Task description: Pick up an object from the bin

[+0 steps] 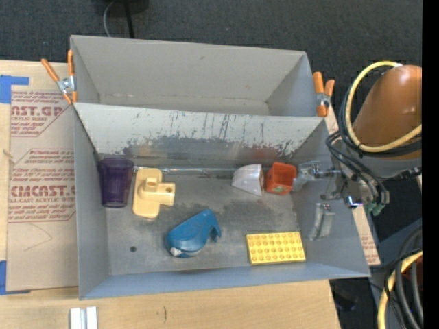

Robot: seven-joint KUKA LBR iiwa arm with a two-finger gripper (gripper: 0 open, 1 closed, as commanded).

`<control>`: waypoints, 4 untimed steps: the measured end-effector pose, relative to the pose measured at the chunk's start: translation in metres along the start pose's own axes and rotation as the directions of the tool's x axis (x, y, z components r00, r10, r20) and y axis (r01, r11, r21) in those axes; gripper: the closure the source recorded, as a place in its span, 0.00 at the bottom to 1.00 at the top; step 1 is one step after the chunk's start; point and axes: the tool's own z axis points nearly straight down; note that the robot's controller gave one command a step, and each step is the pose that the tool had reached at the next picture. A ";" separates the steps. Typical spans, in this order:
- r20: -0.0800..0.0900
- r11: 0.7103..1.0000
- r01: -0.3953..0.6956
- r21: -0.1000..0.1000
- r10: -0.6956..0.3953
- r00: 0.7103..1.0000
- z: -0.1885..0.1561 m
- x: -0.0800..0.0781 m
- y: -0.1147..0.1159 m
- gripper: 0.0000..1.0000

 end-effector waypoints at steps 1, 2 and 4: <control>0.008 1.000 0.002 0.001 -0.002 1.000 -0.004 -0.001 0.000 0.00; 0.015 0.998 0.055 0.003 -0.056 0.998 0.022 -0.001 0.004 0.00; 0.006 0.974 0.227 0.003 -0.227 0.974 0.113 0.007 0.043 0.00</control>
Offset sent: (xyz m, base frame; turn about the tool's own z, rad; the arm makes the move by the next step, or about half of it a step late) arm -0.0106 0.0167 -0.1224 -0.2361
